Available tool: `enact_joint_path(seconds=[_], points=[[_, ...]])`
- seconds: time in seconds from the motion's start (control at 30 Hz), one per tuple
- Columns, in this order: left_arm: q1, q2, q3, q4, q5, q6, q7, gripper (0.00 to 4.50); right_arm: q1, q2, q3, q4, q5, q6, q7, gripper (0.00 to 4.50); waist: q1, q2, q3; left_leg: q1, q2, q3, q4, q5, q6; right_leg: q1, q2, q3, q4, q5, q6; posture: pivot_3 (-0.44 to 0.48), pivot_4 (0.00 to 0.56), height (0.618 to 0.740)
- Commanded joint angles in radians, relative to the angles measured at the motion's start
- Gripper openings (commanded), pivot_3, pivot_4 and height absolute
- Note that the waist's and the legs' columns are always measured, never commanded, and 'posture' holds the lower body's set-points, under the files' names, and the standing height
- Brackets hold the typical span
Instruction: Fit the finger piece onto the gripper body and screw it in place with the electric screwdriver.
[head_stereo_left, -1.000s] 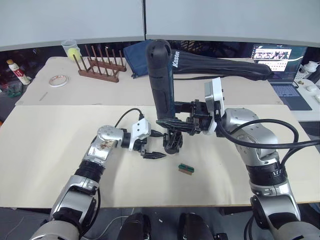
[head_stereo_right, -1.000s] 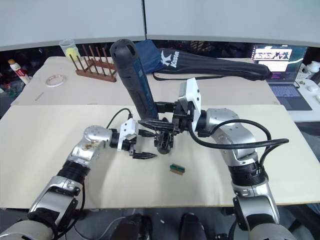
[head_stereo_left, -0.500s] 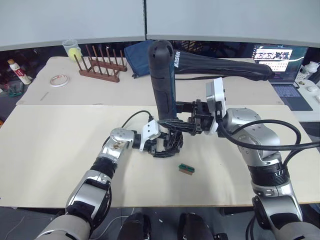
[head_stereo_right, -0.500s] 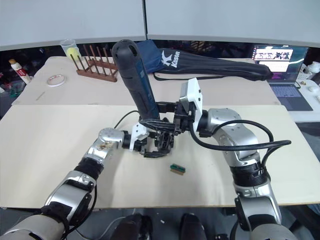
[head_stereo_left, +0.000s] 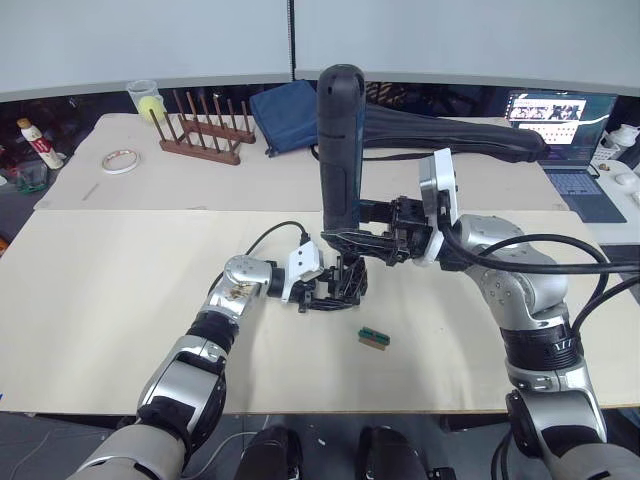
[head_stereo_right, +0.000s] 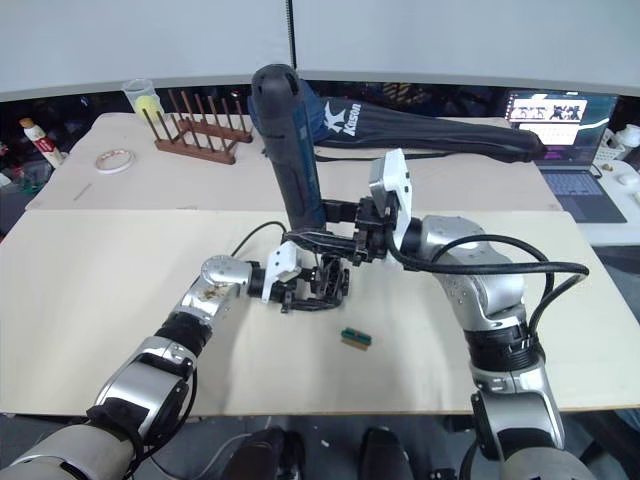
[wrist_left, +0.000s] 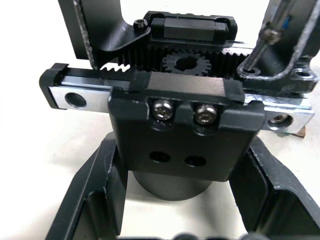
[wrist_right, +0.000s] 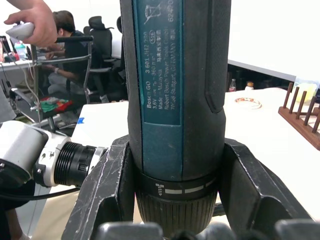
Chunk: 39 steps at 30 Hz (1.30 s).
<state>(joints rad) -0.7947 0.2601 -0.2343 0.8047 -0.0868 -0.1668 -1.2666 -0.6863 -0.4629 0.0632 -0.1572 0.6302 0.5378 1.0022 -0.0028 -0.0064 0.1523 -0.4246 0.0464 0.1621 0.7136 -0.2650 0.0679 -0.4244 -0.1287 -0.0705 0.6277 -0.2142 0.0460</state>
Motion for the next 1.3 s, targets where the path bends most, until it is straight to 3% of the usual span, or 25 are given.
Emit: enact_joint_path(seconds=[0.03, 0.37, 0.83, 1.3], points=[[-0.023, 0.008, 0.016, 0.009, 0.007, 0.0, 0.009, 2.28, 0.032, -0.013, 0.042, 0.036, -0.042, 0.003, 0.023, 1.91, 0.0, 0.0, 0.0, 0.0, 0.0, 0.0, 0.0, 0.0, 0.0, 0.0, 0.0, 0.0, 0.0, 0.0, 0.0, 0.0, 0.15, 0.74], [-0.028, 0.011, 0.023, 0.013, 0.008, 0.003, 0.013, 2.28, 0.099, -0.031, 0.087, 0.019, -0.104, -0.169, 0.122, 1.91, -0.001, -0.001, -0.001, 0.001, 0.0, 0.0, 0.0, 0.0, 0.0, 0.001, 0.0, 0.0, 0.0, 0.0, 0.0, 0.0, 0.15, 0.74], [-0.037, 0.011, 0.027, 0.02, 0.007, 0.001, 0.011, 2.28, 0.029, 0.005, 0.059, 0.158, -0.096, -0.061, 0.006, 1.91, -0.003, -0.002, -0.002, 0.002, 0.0, -0.001, 0.0, 0.0, 0.0, 0.001, 0.0, 0.0, 0.001, 0.0, 0.0, 0.0, 0.15, 0.74], [-0.042, 0.016, 0.03, 0.025, 0.008, 0.0, 0.012, 2.28, 0.057, -0.042, 0.081, 0.1, -0.102, -0.05, 0.046, 1.91, -0.003, -0.003, -0.002, 0.002, 0.001, 0.0, 0.0, -0.003, 0.005, 0.001, 0.0, 0.0, 0.0, 0.0, -0.001, 0.0, 0.15, 0.74]])
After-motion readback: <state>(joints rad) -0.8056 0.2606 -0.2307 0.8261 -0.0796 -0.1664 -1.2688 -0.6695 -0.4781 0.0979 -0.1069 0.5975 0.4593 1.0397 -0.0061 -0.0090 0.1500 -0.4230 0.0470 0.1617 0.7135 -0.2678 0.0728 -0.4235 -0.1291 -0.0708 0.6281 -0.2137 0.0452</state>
